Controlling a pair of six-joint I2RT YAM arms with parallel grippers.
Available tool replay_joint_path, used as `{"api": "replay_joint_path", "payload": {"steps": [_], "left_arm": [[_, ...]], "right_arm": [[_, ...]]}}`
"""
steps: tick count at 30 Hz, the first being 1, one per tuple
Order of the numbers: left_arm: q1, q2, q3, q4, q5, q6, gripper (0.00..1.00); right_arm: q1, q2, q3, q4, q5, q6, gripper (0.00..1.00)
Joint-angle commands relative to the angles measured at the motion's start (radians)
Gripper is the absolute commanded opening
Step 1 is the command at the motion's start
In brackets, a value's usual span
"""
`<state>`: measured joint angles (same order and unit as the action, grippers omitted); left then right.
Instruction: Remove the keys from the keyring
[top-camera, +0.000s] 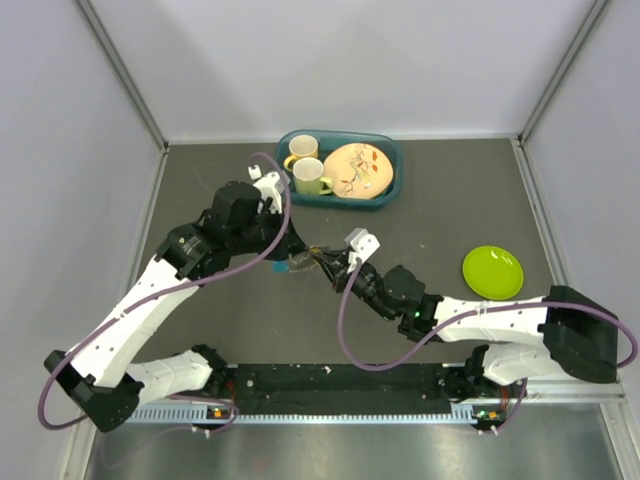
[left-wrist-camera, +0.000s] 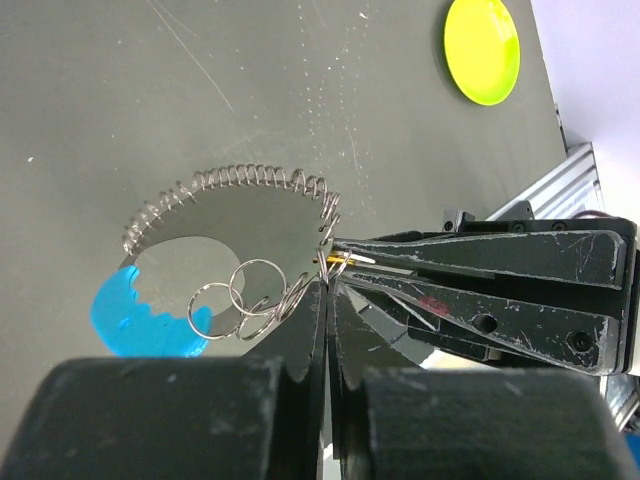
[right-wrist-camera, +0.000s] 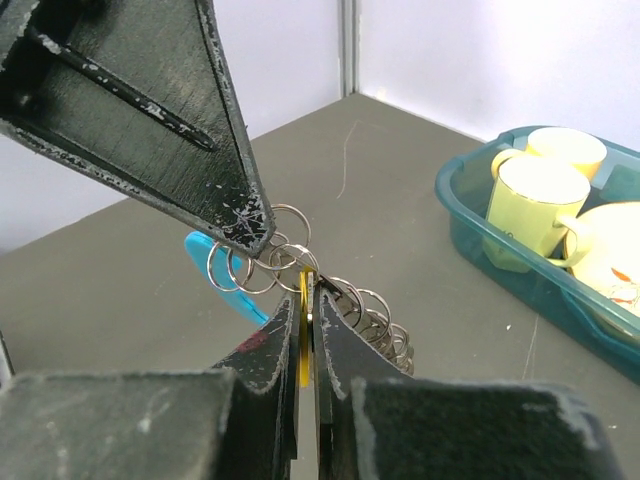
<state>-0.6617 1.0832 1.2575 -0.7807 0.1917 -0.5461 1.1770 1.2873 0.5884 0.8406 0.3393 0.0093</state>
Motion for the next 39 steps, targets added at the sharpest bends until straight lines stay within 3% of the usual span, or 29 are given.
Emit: {"api": "replay_joint_path", "payload": {"steps": [1,13,19,31,35,39], "left_arm": [[0.043,0.0,0.092,0.008,0.14,0.054,0.0],[0.116,0.073,0.163,-0.126,0.213,0.201,0.0],[0.129,0.106,0.164,-0.169,0.161,0.279,0.0],[0.14,0.149,0.163,-0.135,0.193,0.287,0.0],[0.151,0.173,0.164,-0.152,0.144,0.308,0.0],[0.151,0.195,0.166,-0.166,0.124,0.319,0.0]], "right_arm": [[-0.017,-0.026,-0.024,-0.081,0.049,-0.061,0.0],[-0.017,-0.059,-0.03,-0.164,0.075,-0.111,0.0],[-0.017,-0.069,0.025,-0.307,0.069,-0.146,0.0],[-0.016,-0.103,0.086,-0.448,-0.026,-0.169,0.0],[-0.016,-0.088,0.129,-0.579,-0.007,-0.199,0.0],[-0.016,-0.1,0.146,-0.607,-0.003,-0.216,0.0]]}}
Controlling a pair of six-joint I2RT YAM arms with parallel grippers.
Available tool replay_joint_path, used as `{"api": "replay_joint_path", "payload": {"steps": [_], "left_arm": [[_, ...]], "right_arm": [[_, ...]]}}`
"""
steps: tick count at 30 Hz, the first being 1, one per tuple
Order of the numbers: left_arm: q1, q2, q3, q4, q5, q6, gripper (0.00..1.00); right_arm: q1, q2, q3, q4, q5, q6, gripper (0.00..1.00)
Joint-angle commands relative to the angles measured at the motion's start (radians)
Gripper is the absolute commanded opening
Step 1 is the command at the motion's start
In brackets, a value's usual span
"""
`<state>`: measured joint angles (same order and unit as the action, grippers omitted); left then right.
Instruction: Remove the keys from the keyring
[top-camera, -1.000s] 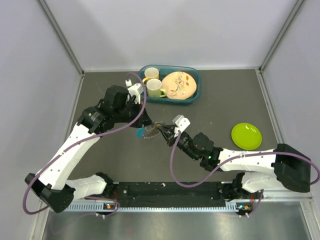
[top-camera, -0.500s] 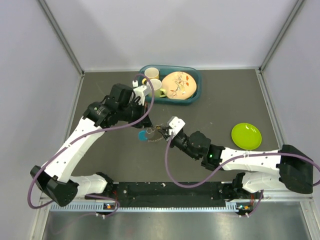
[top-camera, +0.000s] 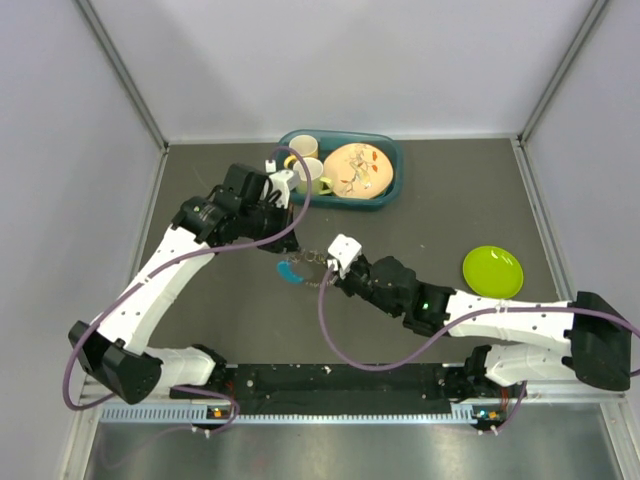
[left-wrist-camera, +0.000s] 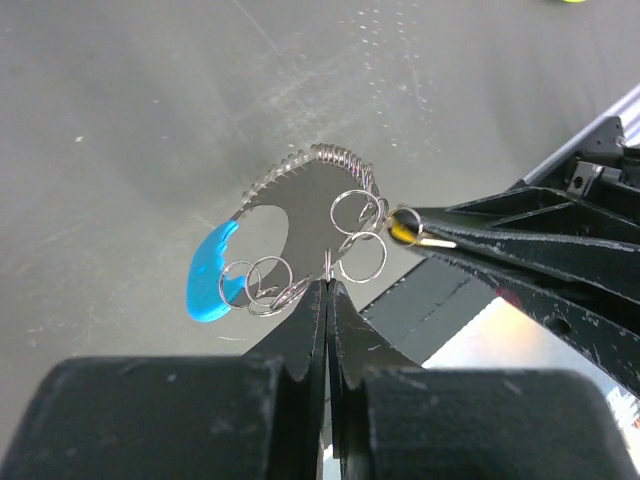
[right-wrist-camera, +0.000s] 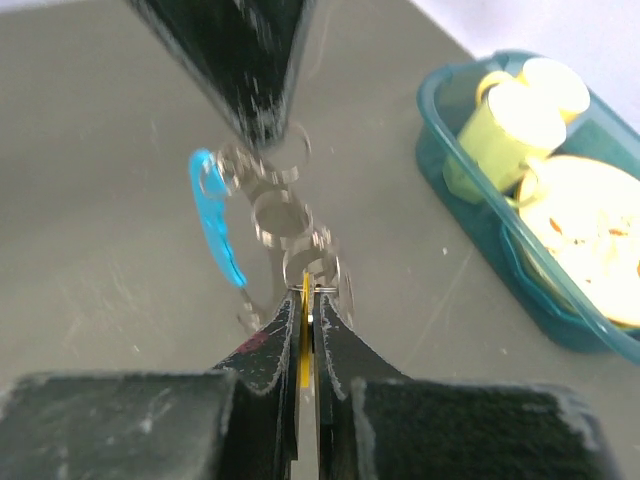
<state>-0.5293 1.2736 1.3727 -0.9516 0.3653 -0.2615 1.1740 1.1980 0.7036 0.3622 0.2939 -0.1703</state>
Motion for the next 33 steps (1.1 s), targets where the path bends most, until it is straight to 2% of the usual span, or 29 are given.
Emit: {"api": "replay_joint_path", "payload": {"steps": [1,16,21,22,25,27,33], "left_arm": [[0.018,0.007,0.051,0.005,-0.054,0.039,0.0],[0.026,-0.006,0.055,-0.004,-0.204,0.025,0.0],[0.034,-0.022,0.043,-0.004,-0.279,0.007,0.0],[0.037,-0.026,0.042,-0.003,-0.302,0.005,0.0],[0.048,-0.04,0.026,0.002,-0.35,-0.013,0.0],[0.054,-0.048,0.003,0.007,-0.436,-0.025,0.0],[0.126,-0.106,-0.104,0.129,-0.471,-0.076,0.0]], "right_arm": [[-0.013,-0.014,0.031,-0.129,0.037,-0.04,0.0],[-0.028,-0.077,-0.024,-0.077,0.05,0.017,0.0],[-0.135,-0.072,-0.05,-0.103,-0.012,0.135,0.0],[-0.167,-0.069,-0.053,-0.114,-0.044,0.214,0.0],[-0.301,-0.026,-0.078,-0.149,-0.128,0.361,0.0],[-0.382,0.001,-0.11,-0.137,-0.159,0.414,0.0],[-0.487,0.191,-0.086,-0.205,-0.153,0.514,0.01]]}}
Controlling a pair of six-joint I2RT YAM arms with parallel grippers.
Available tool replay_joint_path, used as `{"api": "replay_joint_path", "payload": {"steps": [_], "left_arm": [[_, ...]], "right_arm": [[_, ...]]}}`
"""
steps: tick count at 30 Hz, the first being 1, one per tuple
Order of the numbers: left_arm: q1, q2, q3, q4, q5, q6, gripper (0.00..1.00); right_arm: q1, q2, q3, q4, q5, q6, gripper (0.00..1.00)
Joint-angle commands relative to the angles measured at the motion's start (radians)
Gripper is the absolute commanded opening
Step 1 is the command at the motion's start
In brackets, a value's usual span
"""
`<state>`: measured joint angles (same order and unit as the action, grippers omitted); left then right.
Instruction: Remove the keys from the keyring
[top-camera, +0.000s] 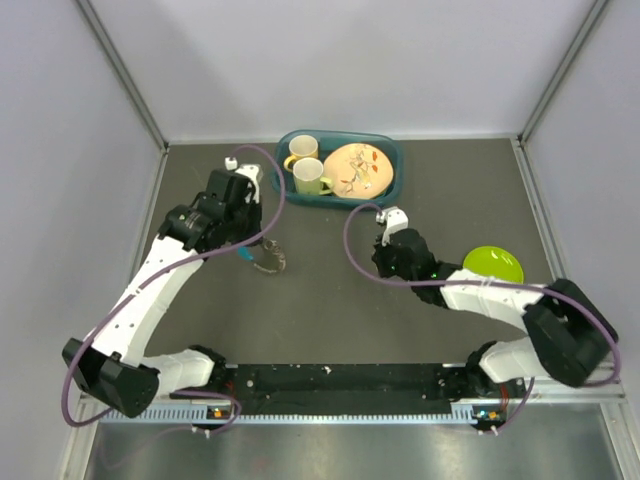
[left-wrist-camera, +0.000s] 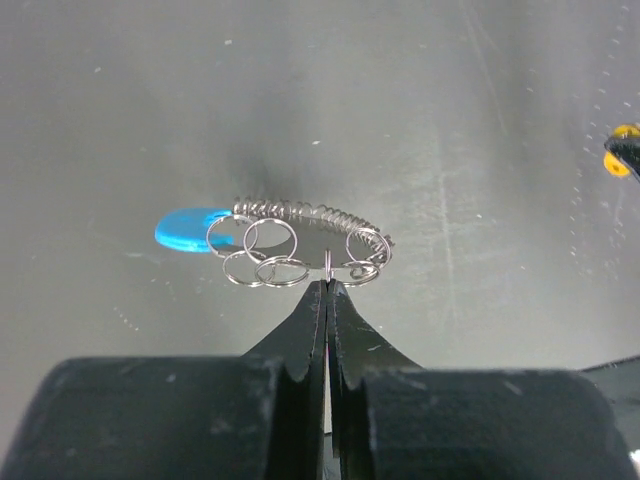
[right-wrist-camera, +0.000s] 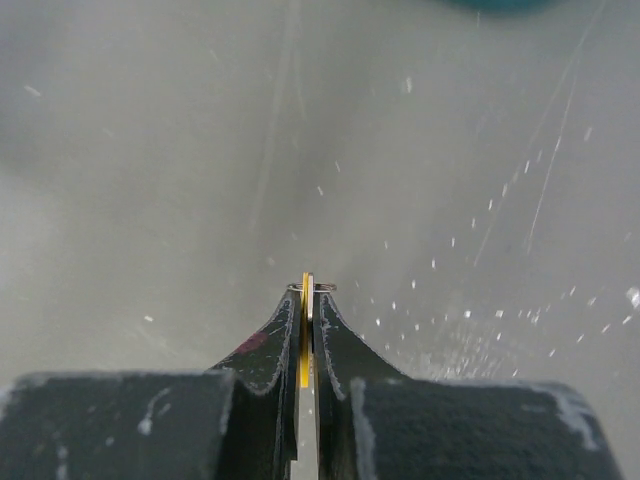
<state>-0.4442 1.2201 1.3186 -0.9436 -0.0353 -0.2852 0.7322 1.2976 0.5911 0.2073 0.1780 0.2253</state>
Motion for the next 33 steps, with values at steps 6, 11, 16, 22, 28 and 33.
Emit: {"api": "replay_joint_path", "payload": {"steps": [6,11,16,22,28,33], "left_arm": [[0.088,-0.022,-0.026,0.219,-0.161,-0.074,0.0],[0.159,0.064,0.073,0.249,-0.222,-0.068,0.0],[0.196,0.044,0.035,0.367,-0.199,-0.084,0.0],[0.225,-0.082,-0.324,0.462,-0.183,-0.216,0.0],[0.251,-0.148,-0.582,0.509,-0.097,-0.403,0.0],[0.251,-0.139,-0.668,0.56,-0.037,-0.468,0.0]], "right_arm": [[-0.1,0.184,0.064,-0.062,-0.089,0.154,0.34],[-0.099,0.097,0.056,-0.104,-0.072,0.144,0.86],[-0.1,-0.063,0.038,-0.154,-0.026,0.111,0.99],[-0.099,-0.191,0.047,-0.255,-0.035,0.097,0.99],[-0.099,-0.297,0.079,-0.363,-0.011,0.078,0.99],[-0.097,-0.349,0.116,-0.44,0.037,0.121,0.99]]}}
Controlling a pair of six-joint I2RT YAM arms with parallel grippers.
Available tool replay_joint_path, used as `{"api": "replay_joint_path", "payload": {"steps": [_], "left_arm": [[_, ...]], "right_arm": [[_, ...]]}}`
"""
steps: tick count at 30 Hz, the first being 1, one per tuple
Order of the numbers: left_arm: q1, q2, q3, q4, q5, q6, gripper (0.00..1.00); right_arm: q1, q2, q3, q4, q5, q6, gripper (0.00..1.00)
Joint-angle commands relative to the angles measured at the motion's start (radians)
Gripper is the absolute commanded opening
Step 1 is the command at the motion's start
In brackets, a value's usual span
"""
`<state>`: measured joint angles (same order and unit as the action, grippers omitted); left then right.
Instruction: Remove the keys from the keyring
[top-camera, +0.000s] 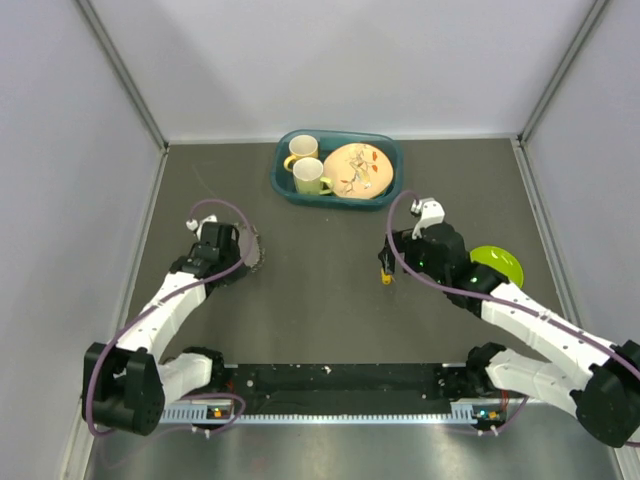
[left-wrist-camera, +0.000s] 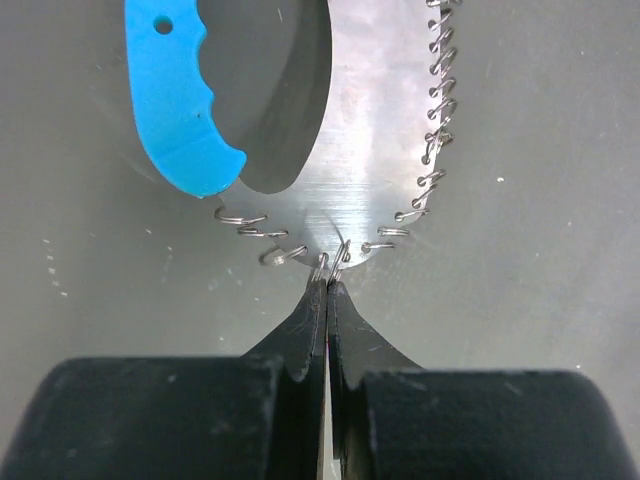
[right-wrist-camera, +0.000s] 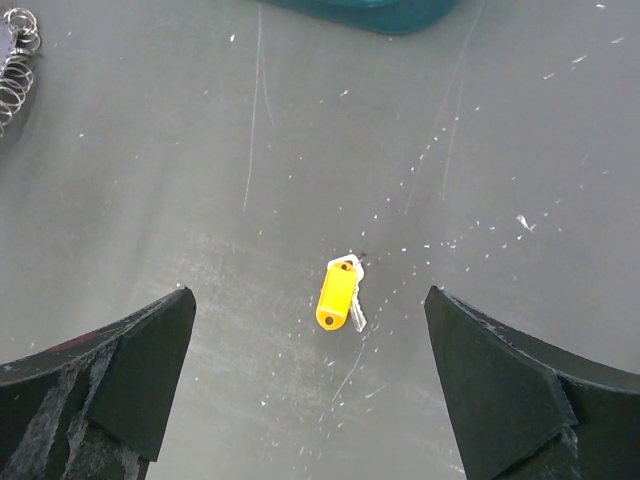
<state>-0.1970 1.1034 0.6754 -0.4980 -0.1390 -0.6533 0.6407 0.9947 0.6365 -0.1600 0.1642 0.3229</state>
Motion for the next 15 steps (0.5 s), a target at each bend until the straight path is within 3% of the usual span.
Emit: {"api": "replay_joint_path", "payload": {"steps": [1,4,7,8,11,12,14,15], "left_arm": [[0.004,-0.017,-0.03,0.11,0.079,-0.101,0.0],[0.004,0.001,-0.04,0.096,0.091,-0.103,0.01],[0.004,-0.017,-0.043,0.069,0.101,-0.106,0.09],[0.004,-0.03,-0.04,0.062,0.114,-0.106,0.23],[0.002,-0.083,-0.022,0.062,0.256,-0.063,0.39],[0.001,-0.102,-0.023,0.067,0.294,-0.059,0.62],[-0.002,-0.115,-0.01,0.073,0.378,-0.045,0.71],[-0.011,-0.132,-0.004,0.082,0.401,-0.029,0.81]], "right_arm": [[-0.007,-0.05,0.083,-0.085,0.051,0.036,0.99],[-0.007,-0.045,0.126,-0.16,0.038,0.05,0.99],[-0.007,-0.034,0.181,-0.252,0.023,0.057,0.99],[-0.007,-0.033,0.193,-0.272,0.023,0.062,0.99],[-0.007,-0.057,0.236,-0.328,0.012,0.09,0.99],[-0.006,-0.064,0.25,-0.341,0.021,0.102,0.99],[-0.007,-0.083,0.299,-0.36,0.037,0.113,0.99],[-0.007,-0.09,0.319,-0.386,0.056,0.129,0.99]]}}
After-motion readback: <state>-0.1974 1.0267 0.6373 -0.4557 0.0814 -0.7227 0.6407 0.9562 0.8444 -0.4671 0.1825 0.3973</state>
